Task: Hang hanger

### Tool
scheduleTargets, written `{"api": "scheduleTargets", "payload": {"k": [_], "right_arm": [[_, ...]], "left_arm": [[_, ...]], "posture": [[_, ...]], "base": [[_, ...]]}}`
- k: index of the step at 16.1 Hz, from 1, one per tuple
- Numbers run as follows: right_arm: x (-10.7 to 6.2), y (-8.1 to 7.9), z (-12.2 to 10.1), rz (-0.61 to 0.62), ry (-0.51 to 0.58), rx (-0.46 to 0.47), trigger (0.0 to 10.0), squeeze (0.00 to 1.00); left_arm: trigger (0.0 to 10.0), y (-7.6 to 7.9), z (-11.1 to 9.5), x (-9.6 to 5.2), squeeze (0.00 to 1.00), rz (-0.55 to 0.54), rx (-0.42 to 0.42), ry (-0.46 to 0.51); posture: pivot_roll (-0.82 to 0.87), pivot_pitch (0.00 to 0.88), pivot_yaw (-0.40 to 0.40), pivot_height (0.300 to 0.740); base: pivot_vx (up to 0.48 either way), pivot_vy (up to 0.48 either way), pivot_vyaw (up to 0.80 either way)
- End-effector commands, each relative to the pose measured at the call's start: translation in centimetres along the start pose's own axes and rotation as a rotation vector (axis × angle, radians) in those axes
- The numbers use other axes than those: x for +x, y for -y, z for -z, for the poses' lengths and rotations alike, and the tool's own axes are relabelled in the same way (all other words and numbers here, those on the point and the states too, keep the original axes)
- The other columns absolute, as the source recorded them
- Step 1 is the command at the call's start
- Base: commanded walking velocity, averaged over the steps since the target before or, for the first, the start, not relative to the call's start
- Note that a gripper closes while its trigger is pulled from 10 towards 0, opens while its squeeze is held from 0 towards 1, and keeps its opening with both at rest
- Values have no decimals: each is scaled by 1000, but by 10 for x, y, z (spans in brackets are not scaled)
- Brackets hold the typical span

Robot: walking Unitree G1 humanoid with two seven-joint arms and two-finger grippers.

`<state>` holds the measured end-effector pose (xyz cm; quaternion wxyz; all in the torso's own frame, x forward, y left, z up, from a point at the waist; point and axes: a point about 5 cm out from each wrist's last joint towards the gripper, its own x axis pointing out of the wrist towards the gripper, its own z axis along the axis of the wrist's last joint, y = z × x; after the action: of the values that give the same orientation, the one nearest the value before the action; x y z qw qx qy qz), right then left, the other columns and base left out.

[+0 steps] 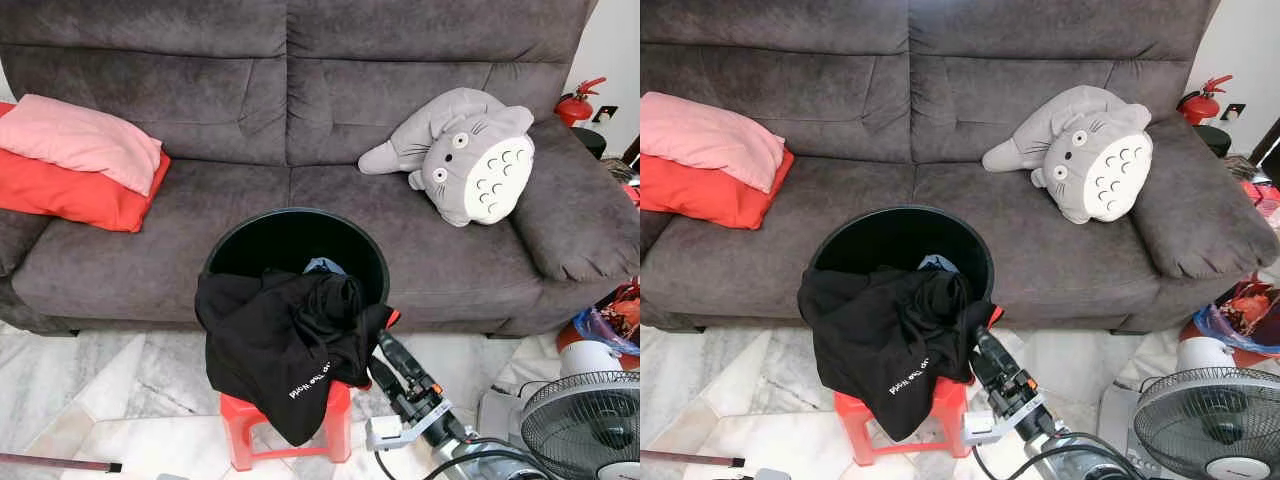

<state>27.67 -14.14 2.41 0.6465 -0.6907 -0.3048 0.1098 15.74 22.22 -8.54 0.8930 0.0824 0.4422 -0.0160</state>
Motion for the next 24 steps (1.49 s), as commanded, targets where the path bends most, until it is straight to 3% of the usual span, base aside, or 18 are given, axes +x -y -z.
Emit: {"api": "scheduleTargets", "payload": {"k": [1,7,15,18,22,24], "right_arm": [[-4,1,-1,24,15,9,10000,0],[4,19,12,104,23,-15,10000,0],[-4,26,-6,117,-1,81,10000,0],[-5,25,-9,61,40,110,10000,0],[-9,28,18,51,-78,36,10000,0],[-18,28,28,46,-202,36,10000,0]], "left_arm": [[10000,-1,9,-3,0,0,-2,-30],[10000,1,8,-2,0,6,-2,-28],[10000,0,10,-3,0,8,-4,-35],[10000,1,11,-3,0,7,-4,-37],[10000,3,11,-3,0,10,-2,-40],[10000,3,10,-2,0,12,1,-39]], "posture": [[17,177,11,740],[13,173,6,740],[4,175,-2,740],[0,171,-4,740],[-9,169,-3,740],[-12,171,-2,740]], "base": [[0,0,0],[0,0,0],[0,0,0],[0,0,0],[0,0,0],[0,0,0]]}}
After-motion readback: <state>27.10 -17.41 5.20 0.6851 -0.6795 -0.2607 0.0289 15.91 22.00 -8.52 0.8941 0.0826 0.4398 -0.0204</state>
